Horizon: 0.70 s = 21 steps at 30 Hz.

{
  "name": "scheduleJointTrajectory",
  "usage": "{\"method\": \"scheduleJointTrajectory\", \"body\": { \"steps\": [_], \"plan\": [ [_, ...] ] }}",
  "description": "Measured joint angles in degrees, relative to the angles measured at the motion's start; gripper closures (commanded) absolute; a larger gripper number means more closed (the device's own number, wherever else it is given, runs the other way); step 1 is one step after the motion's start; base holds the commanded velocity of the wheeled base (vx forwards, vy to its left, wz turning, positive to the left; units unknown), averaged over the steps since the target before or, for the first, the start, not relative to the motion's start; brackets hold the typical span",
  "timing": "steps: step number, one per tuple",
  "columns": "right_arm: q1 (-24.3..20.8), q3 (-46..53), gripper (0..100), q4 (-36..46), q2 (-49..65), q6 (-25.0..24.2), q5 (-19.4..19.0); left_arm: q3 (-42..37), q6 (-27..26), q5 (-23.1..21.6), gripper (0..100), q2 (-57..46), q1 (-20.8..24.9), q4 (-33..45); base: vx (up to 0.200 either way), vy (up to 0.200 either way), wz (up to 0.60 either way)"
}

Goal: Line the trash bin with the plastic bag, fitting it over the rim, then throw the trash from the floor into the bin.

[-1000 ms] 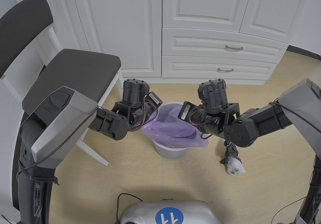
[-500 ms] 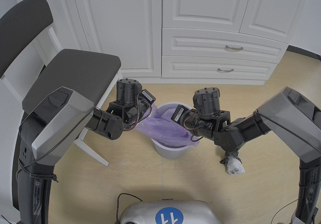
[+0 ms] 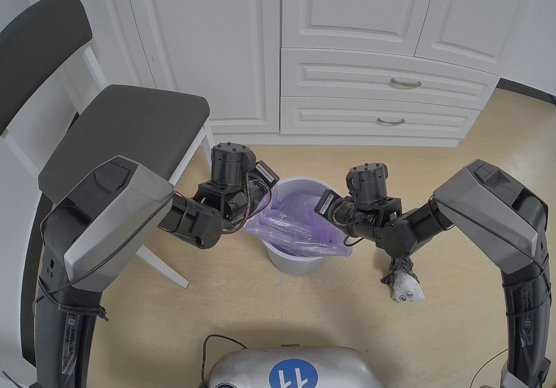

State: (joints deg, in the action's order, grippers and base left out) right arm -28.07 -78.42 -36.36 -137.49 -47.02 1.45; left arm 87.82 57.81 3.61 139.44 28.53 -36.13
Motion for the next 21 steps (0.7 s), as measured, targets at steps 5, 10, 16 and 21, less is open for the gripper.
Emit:
{"method": "scheduleJointTrajectory", "body": {
  "steps": [5, 10, 16, 21],
  "plan": [
    [2.7, 2.8, 100, 0.0, 2.2, 7.0, -0.2, 1.2, -1.5, -0.3, 100, 0.9, 1.8, 0.2, 0.0, 0.0, 0.0],
    [5.5, 4.9, 100, 0.0, 4.6, 9.1, -0.7, 4.1, -3.9, -1.3, 100, 2.7, 3.2, 0.2, 0.0, 0.0, 0.0],
    [7.3, 5.6, 100, -0.2, 5.8, 10.8, -0.7, 6.9, -4.9, -1.6, 100, 4.4, 3.4, -0.7, 0.0, 0.0, 0.0],
    [7.7, 5.8, 100, -4.2, 5.5, 10.6, -0.3, 7.3, -3.9, -1.3, 100, 5.0, 2.6, -3.1, 0.0, 0.0, 0.0]
  ]
}}
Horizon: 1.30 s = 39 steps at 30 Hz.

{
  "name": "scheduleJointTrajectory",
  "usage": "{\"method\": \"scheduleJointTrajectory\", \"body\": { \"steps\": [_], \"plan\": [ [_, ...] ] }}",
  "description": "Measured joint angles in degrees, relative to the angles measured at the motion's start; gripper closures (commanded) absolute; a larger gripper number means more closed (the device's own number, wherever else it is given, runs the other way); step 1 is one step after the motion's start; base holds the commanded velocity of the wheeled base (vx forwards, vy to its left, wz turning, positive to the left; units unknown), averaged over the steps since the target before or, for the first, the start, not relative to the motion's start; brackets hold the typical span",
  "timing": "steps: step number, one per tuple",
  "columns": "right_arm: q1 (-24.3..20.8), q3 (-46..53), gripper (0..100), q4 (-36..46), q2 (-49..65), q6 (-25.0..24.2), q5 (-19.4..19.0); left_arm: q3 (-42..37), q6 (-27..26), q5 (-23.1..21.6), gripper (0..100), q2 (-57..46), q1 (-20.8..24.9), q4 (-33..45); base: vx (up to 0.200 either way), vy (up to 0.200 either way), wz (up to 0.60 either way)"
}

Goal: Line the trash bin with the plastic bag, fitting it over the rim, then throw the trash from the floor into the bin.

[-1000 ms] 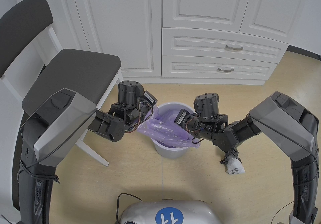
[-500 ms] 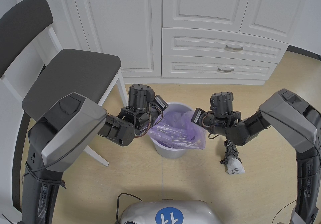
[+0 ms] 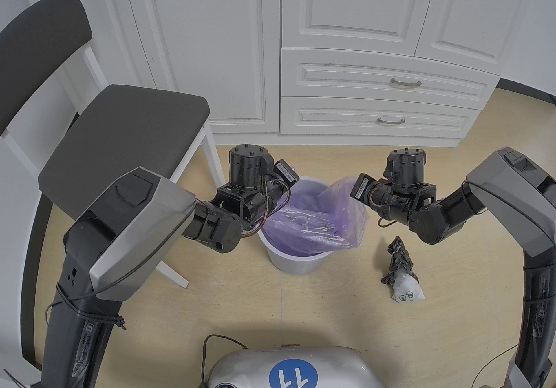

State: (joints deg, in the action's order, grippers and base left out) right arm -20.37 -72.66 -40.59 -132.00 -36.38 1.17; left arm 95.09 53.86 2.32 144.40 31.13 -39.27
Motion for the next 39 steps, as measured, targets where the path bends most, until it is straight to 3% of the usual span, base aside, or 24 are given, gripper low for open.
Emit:
{"method": "scheduleJointTrajectory", "body": {
  "steps": [7, 14, 26, 33, 39],
  "plan": [
    [-0.3, 1.2, 100, -16.3, -2.9, -0.3, 0.6, 0.1, 0.7, 0.4, 100, 1.2, -0.6, -4.7, 0.0, 0.0, 0.0],
    [-1.0, 2.2, 100, -20.1, -6.6, -0.7, 0.8, 0.8, 0.4, 1.5, 100, 3.4, -0.7, -6.4, 0.0, 0.0, 0.0],
    [-3.2, 2.5, 100, -33.2, -12.2, -0.9, 1.4, 1.6, -1.6, 2.5, 100, 5.5, -0.5, -7.3, 0.0, 0.0, 0.0],
    [-5.9, 0.6, 100, -33.3, -14.1, 1.4, 8.5, 0.8, -8.0, 5.7, 100, 6.2, 0.3, -16.2, 0.0, 0.0, 0.0],
    [-8.3, 1.2, 100, -35.8, -13.9, 4.1, 10.4, -3.8, -11.8, 5.7, 100, 5.9, 1.3, -25.0, 0.0, 0.0, 0.0]
  ]
}}
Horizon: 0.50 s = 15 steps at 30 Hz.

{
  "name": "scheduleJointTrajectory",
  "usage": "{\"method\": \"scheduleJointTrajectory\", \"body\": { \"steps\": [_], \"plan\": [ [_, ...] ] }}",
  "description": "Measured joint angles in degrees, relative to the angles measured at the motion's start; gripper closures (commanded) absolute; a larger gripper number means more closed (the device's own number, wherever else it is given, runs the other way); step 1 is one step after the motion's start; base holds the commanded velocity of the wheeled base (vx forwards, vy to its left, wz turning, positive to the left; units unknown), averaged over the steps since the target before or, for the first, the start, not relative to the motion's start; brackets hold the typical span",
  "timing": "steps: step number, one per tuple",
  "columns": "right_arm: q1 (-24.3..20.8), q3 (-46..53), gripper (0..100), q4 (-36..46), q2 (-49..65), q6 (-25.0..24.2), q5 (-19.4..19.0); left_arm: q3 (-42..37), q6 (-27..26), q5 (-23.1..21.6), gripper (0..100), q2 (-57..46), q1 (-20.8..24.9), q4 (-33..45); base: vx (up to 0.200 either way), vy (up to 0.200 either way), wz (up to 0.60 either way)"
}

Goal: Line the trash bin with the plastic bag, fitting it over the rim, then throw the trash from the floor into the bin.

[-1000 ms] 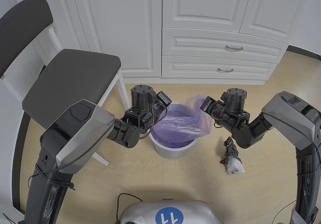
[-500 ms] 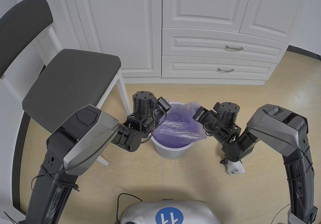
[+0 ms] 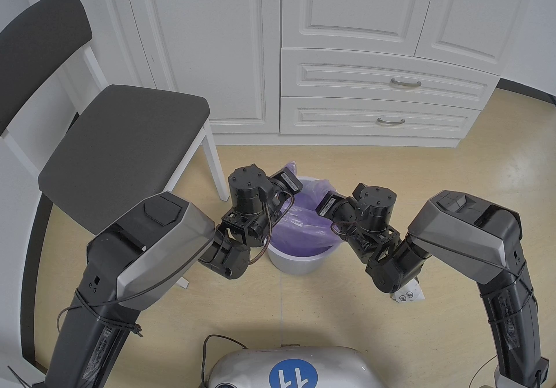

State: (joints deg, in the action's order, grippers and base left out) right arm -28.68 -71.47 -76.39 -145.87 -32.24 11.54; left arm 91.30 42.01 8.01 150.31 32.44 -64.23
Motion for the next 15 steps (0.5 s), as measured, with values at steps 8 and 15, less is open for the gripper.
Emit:
{"method": "scheduleJointTrajectory", "body": {
  "steps": [8, 15],
  "plan": [
    [-0.1, 0.8, 100, -0.4, -0.2, 0.5, -0.3, -5.1, -2.3, -4.6, 100, -0.4, 0.4, -2.2, 0.0, 0.0, 0.0],
    [1.7, -1.3, 100, 0.2, -2.5, 0.6, -0.5, -5.3, -2.6, -5.2, 100, 0.1, -0.2, -1.9, 0.0, 0.0, 0.0]
  ]
}}
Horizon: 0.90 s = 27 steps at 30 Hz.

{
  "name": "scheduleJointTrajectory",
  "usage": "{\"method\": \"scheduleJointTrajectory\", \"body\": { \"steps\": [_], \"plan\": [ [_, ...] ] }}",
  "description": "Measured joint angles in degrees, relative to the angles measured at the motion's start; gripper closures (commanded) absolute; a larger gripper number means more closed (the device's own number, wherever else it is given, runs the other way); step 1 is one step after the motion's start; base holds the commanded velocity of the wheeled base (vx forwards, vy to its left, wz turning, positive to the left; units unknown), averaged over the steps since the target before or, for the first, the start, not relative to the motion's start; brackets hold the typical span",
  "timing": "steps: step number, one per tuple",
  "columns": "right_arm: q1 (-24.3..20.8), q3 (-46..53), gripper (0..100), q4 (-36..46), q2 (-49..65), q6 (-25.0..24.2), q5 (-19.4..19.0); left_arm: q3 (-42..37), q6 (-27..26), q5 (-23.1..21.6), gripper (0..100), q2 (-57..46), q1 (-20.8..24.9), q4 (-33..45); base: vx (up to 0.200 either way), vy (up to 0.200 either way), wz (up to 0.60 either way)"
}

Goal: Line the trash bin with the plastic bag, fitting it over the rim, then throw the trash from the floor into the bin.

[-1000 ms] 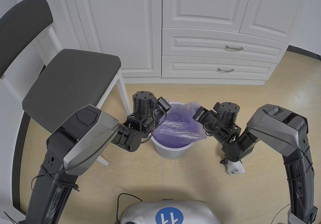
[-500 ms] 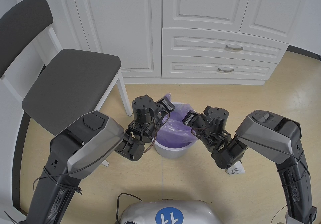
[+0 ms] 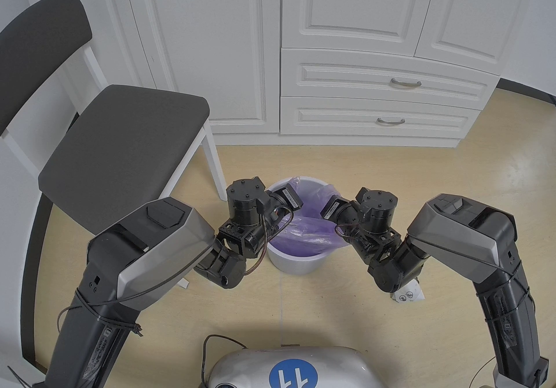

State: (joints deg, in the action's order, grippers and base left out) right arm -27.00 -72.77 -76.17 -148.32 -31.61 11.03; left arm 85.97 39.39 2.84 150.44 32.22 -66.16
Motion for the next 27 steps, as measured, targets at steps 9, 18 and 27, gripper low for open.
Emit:
{"method": "scheduleJointTrajectory", "body": {
  "steps": [9, 18, 27],
  "plan": [
    [2.3, 2.0, 100, 5.7, 3.8, 7.3, -0.1, -1.3, -3.6, -1.0, 100, -3.2, -2.2, 11.8, 0.0, 0.0, 0.0],
    [7.8, 7.1, 100, 19.3, 10.5, 24.0, 1.7, -1.6, -11.1, -0.4, 100, -9.8, -5.5, 26.9, 0.0, 0.0, 0.0],
    [11.6, 13.3, 100, 20.5, 14.6, 34.6, 6.6, -2.6, -20.5, 2.6, 100, -11.6, -7.6, 28.7, 0.0, 0.0, 0.0]
  ]
}}
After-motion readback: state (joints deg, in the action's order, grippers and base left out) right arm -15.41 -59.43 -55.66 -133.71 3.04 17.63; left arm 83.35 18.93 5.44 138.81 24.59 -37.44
